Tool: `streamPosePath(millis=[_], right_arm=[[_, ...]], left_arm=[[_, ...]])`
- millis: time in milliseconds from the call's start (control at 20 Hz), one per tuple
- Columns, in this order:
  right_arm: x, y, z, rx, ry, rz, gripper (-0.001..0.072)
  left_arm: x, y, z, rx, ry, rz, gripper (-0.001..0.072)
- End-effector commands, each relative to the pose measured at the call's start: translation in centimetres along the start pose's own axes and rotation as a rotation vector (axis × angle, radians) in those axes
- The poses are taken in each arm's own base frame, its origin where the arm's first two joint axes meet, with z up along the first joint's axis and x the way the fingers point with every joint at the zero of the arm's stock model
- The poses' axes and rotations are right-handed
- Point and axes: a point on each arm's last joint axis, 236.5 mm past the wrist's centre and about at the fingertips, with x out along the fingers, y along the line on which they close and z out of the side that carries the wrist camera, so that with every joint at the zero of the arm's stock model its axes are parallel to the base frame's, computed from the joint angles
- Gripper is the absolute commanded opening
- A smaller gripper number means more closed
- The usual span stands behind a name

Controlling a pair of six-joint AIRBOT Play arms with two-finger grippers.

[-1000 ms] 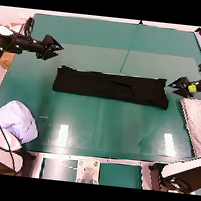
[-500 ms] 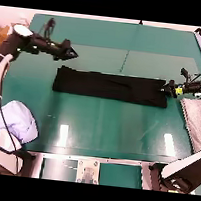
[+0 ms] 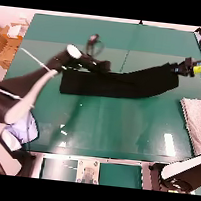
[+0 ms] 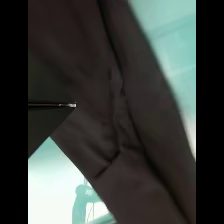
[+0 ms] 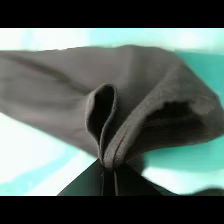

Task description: Fold the shirts.

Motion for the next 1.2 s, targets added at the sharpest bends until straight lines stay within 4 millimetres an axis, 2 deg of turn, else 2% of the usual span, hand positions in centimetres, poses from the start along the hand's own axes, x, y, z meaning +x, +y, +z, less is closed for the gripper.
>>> streamPosePath(millis=[0,150,300,450,550,600,700,750,800,900,1000,1100,1150], right_arm=[[-3.1,7.6,0.1,-0.138,-0.031,-0.018,0.0016],[-2.9,12.2,-0.4,-0.210,-0.031,0.011,0.0016],[-1.7,14.2,-0.8,-0.252,-0.007,0.028,0.0016],[-1.0,15.7,-0.6,-0.270,-0.014,0.055,0.0016],[-0.7,16.0,-0.5,-0.256,-0.015,0.060,0.0016],[-0.7,16.0,-0.5,-0.245,-0.014,0.061,0.0016],[-0.7,16.1,-0.5,-0.218,-0.012,0.062,0.0016],[-0.4,16.4,-0.5,-0.199,-0.010,0.066,0.0016],[0.0,17.0,-0.6,-0.191,-0.004,0.074,0.0016],[1.8,19.5,-1.1,-0.194,0.019,0.097,0.0016],[4.8,23.1,-1.6,-0.211,0.035,0.129,0.0016],[9.0,27.3,-2.2,-0.220,0.030,0.171,0.0017],[11.7,29.5,-2.4,-0.232,0.010,0.195,0.0016]], left_arm=[[7.5,-1.9,-2.7,-0.011,-0.021,-0.019,0.0022],[11.6,-2.0,-4.0,-0.102,0.019,-0.053,0.0022],[13.3,-2.9,-5.2,-0.139,0.074,-0.096,0.0022],[13.3,-3.0,-6.0,-0.136,0.106,-0.104,0.0022],[12.0,-3.1,-6.0,-0.130,0.171,-0.130,0.0022],[10.6,-2.8,-5.7,-0.115,0.209,-0.142,0.0022],[6.3,-1.0,-4.3,-0.074,0.278,-0.140,0.0021],[3.5,0.9,-3.4,-0.038,0.309,-0.095,0.0020],[0.4,3.0,-2.6,0.011,0.338,-0.023,0.0020],[-7.2,7.6,-1.4,0.159,0.417,0.158,0.0021],[-15.3,11.0,-0.3,0.258,0.482,0.320,0.0021],[-21.4,12.7,0.6,0.275,0.494,0.414,0.0021],[-23.6,13.1,0.9,0.267,0.487,0.430,0.0021]])
